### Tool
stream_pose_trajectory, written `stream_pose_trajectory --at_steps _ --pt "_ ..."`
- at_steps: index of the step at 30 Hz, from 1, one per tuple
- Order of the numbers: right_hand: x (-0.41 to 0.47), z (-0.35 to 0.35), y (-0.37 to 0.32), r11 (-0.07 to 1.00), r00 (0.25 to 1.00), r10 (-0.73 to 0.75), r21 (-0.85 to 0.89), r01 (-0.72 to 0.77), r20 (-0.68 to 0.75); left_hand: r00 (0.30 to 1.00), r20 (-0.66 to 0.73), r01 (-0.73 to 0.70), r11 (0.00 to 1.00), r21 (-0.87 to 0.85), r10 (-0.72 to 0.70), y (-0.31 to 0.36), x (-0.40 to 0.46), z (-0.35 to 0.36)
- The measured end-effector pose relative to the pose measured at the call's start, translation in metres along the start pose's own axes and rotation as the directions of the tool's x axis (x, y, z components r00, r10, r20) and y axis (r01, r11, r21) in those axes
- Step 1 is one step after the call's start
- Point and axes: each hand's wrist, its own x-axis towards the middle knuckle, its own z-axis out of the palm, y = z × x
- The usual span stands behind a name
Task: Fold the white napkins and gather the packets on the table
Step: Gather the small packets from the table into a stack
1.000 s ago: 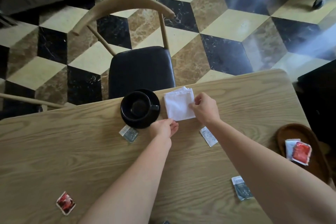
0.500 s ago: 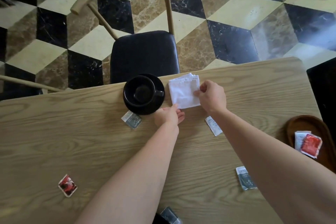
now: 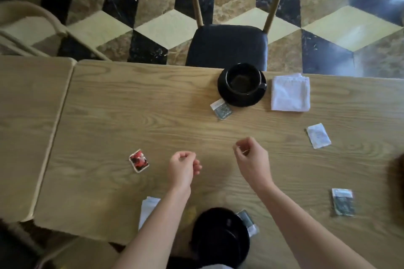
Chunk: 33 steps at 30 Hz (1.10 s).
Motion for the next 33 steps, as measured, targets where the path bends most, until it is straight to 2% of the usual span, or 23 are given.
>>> stream_pose_trajectory --at_steps 5,9,13,17,22,25,29,32,33 --pt "-0.037 0.084 -0.041 0.984 0.97 0.01 -0.175 0.034 0.245 0.947 -0.32 -0.01 0.993 -0.119 -0.029 -0.011 0.046 -0.109" --pt "-0.053 0.15 -0.074 0.934 0.922 0.035 -0.34 0.106 0.385 0.9 -0.435 -0.007 0.998 -0.061 -0.021 -0.01 0.073 -0.149" --pt "-0.058 0.206 -0.099 0.911 0.912 0.054 -0.395 0.122 0.407 0.915 -0.401 -0.016 0.997 0.074 0.044 -0.012 0.089 -0.161" --pt "-0.051 0.239 -0.114 0.898 0.922 0.081 -0.43 0.098 0.38 0.935 -0.355 0.031 0.987 0.155 0.027 -0.009 0.099 -0.165" --pt "-0.045 0.241 -0.12 0.906 0.908 0.114 -0.417 0.071 0.404 0.939 -0.34 -0.012 0.995 0.094 0.044 -0.001 0.093 -0.162" --pt "-0.044 0.226 -0.124 0.953 0.895 0.076 -0.297 0.065 0.439 0.944 -0.324 -0.061 0.998 0.015 0.062 0.002 0.083 -0.16" --pt "-0.034 0.189 -0.119 0.986 0.907 0.032 -0.163 0.04 0.419 0.99 -0.13 -0.089 0.975 -0.202 0.063 0.008 0.07 -0.142" --pt "-0.022 0.161 -0.113 0.983 0.914 0.065 -0.184 0.01 0.4 0.993 -0.062 -0.109 0.977 -0.182 0.099 0.018 0.065 -0.121" --pt "-0.014 0.151 -0.11 0.984 0.931 0.086 -0.177 -0.024 0.354 0.995 -0.047 -0.1 0.979 -0.178 0.093 0.022 0.064 -0.115"
